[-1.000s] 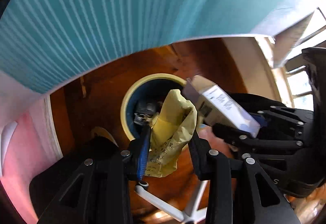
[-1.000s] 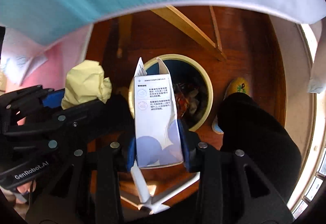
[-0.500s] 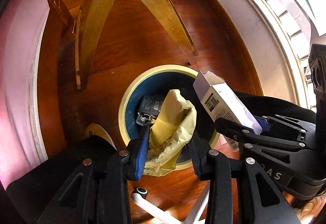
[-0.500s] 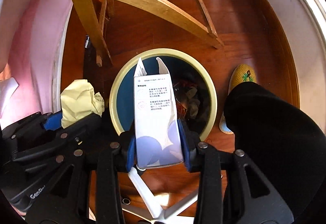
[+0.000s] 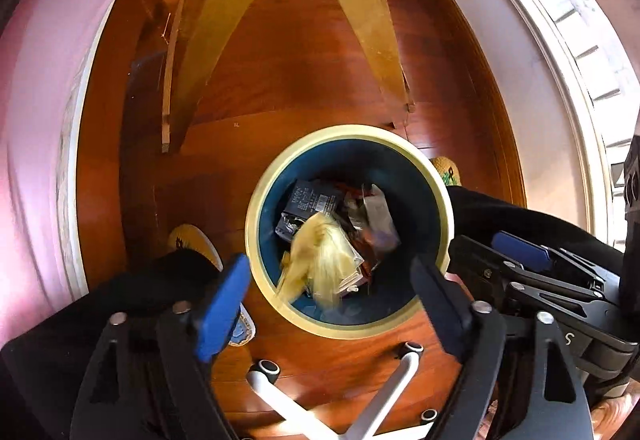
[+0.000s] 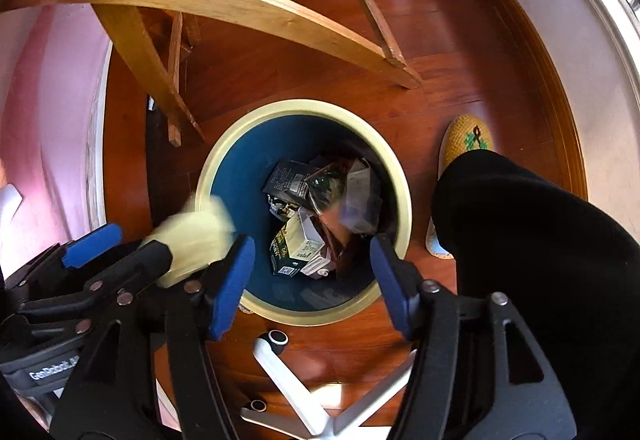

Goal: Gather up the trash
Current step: 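Open both grippers to drop the paper and carton into the bin, then raise both tools from the bin back over the table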

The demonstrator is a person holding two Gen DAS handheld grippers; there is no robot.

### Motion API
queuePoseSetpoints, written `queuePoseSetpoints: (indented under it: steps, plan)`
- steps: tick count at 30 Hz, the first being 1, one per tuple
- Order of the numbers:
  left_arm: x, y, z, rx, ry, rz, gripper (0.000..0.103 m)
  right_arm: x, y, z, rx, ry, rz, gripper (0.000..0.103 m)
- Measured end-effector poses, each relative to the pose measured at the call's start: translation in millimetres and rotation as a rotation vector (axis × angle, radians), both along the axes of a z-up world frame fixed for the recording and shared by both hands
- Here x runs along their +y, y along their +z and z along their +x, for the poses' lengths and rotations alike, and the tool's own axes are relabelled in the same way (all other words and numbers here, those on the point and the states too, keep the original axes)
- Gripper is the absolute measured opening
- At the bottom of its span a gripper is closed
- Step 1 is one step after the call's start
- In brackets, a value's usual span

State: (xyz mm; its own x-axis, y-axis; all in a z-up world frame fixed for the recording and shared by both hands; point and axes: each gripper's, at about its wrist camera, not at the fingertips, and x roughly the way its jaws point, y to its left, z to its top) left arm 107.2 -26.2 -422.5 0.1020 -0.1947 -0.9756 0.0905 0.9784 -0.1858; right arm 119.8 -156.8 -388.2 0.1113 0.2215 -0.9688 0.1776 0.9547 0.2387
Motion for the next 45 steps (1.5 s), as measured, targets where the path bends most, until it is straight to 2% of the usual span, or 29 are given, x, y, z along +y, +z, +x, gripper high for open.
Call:
queuePoseSetpoints:
  steps: [8,28,34,40,45]
  plan:
    - [2,-1,-4,-0.019,0.007,0.026,0.088,2,-2,0,-0.007,0.017,-0.015,0.059]
    - [10,-1,-5,-0.026,0.025,0.034,0.088,2,4,-3,-0.034,0.026,-0.024,0.06]
    - [11,1,-8,0.002,0.026,0.032,0.088,2,11,-5,-0.043,0.039,-0.029,0.06]
    - [5,21,-24,-0.016,-0.03,0.068,0.088,10,33,-9,-0.044,0.088,-0.03,0.06]
    - [6,60,-43,-0.073,-0.074,0.042,0.088,14,69,-20,-0.071,0.15,-0.036,0.061]
